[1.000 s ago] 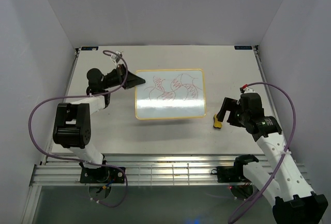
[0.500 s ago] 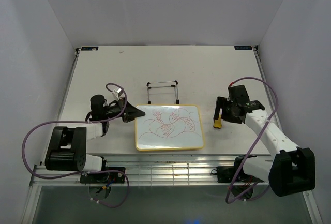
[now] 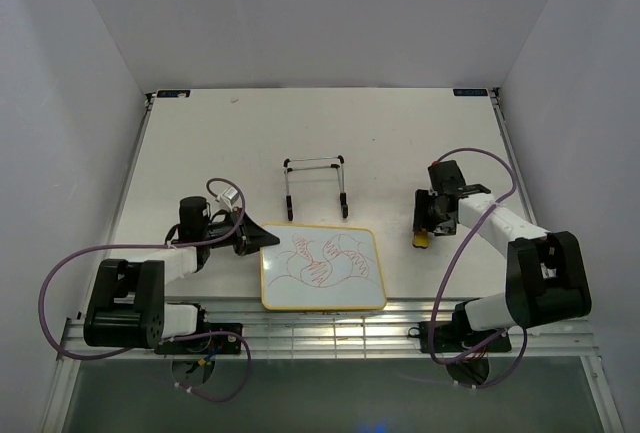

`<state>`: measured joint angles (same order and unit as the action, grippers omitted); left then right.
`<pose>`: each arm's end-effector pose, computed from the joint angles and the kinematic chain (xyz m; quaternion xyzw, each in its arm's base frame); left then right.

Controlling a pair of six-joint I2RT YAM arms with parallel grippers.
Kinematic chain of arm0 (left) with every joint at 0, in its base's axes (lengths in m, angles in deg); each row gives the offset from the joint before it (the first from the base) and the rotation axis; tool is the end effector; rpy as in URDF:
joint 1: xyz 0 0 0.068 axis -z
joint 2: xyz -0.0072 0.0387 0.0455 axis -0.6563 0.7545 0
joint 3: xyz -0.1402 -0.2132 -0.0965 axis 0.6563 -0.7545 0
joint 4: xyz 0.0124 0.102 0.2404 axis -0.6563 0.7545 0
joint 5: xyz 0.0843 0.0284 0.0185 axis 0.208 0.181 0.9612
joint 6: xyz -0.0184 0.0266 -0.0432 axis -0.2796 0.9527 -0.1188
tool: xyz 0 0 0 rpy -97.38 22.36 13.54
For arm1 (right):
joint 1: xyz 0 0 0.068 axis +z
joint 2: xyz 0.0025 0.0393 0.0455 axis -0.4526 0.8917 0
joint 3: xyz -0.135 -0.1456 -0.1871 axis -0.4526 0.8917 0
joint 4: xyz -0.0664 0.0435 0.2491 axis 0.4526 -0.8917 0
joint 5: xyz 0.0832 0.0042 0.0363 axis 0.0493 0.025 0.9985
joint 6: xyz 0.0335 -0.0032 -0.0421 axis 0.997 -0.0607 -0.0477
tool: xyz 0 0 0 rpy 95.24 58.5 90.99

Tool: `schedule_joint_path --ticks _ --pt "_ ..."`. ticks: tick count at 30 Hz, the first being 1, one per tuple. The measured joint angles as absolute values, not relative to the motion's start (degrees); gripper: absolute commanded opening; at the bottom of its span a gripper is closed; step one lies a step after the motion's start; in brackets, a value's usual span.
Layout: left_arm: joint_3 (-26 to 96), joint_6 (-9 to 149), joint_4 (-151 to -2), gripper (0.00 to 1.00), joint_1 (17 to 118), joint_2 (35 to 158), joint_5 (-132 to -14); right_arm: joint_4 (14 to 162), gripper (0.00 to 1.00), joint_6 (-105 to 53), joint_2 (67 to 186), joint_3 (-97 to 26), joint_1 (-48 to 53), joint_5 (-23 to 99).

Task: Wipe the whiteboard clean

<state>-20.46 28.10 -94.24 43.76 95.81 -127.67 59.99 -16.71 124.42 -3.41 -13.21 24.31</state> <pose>0.1997 -0.0414 0.1374 -0.1234 0.7897 -0.5917 0.1052 0.2461 0.0562 0.1800 0.0337 0.9729 0.0081 0.2287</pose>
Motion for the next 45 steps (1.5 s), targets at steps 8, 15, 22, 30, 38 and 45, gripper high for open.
schedule_joint_path --ticks 8,15,22,30,38,45 --pt "-17.9 34.2 -83.9 0.00 43.8 95.9 -125.7 63.0 0.55 -17.0 126.8 -3.7 -13.0 25.8" --pt "-16.8 36.2 -81.3 0.00 43.8 95.9 -125.3 64.6 0.53 -16.9 127.0 -3.6 -12.8 27.1" --pt "-16.6 37.2 -80.1 0.00 43.8 95.2 -124.9 65.1 0.45 -16.7 127.7 -3.3 -12.4 26.5" --pt "-16.4 38.0 -78.9 0.00 43.8 94.1 -124.4 65.7 0.46 -16.7 127.2 -2.8 -11.6 25.0" --pt "-16.4 38.0 -78.1 0.00 43.8 93.2 -123.6 66.4 0.47 -16.6 126.5 -1.9 -10.5 23.7" --pt "-16.4 38.1 -78.0 0.00 43.8 93.1 -123.5 66.2 0.44 -16.5 125.5 -1.0 -9.9 22.8"
